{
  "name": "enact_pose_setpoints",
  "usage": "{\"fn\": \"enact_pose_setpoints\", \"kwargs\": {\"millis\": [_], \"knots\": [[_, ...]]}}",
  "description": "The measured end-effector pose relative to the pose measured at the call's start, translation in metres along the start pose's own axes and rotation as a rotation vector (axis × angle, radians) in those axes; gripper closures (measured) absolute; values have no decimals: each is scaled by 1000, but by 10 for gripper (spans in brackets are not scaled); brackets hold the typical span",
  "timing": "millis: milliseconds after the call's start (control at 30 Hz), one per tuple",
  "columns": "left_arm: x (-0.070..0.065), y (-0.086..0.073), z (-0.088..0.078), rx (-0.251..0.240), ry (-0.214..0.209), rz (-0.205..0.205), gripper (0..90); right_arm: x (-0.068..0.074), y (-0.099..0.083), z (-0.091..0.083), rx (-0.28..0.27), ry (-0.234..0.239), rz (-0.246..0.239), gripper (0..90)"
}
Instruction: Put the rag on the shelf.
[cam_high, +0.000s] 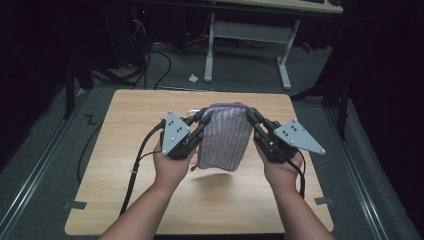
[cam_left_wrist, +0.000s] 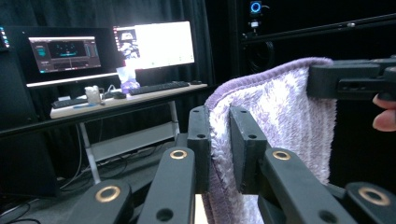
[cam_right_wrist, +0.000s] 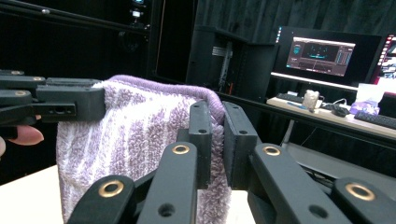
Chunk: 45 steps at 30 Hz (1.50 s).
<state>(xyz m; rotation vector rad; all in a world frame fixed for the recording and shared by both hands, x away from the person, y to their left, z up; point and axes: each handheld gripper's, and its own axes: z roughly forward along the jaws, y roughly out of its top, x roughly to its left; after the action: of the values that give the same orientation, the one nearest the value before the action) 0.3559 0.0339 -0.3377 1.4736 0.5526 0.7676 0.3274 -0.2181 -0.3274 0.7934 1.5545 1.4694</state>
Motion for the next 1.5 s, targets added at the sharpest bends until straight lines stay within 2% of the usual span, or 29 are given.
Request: {"fn": "enact_pose_setpoints", "kwargs": {"millis": [67,200,300,467,600,667,800,867,967,1100,1267,1333,1400,1500], "knots": [[6,3,8,-5,0,-22,794,-5,6,6,1,-8,-3,837],[11,5,13,-10,2,-35,794,-9,9,12,7,-13,-3,836],[16,6,19,-4,17,-30,793,-13,9,20,16,-19,-2,836],[25,5,25,-15,6,-23,791,-15,11,27,16,-27,-3,835],[35,6,33,3,23,-22,791,-15,13,37,20,-31,-9,835],[45,10,39,28,29,-40,790,-16,15,47,30,-28,-10,835],[50,13,43,43,41,-13,792,-17,15,57,35,-35,-21,835],[54,15,46,52,41,2,793,-22,14,67,39,-37,2,835],[59,16,52,69,44,49,792,-25,15,74,41,-37,11,835],[67,19,57,86,49,61,791,-30,17,86,48,-34,20,835],[75,22,63,57,55,9,789,-35,17,97,43,-30,45,834],[80,22,70,64,57,-7,790,-40,18,105,40,-31,57,834],[81,21,73,67,54,-9,790,-43,18,108,41,-30,55,833],[83,21,80,74,56,9,789,-53,19,118,47,-29,52,833]]}}
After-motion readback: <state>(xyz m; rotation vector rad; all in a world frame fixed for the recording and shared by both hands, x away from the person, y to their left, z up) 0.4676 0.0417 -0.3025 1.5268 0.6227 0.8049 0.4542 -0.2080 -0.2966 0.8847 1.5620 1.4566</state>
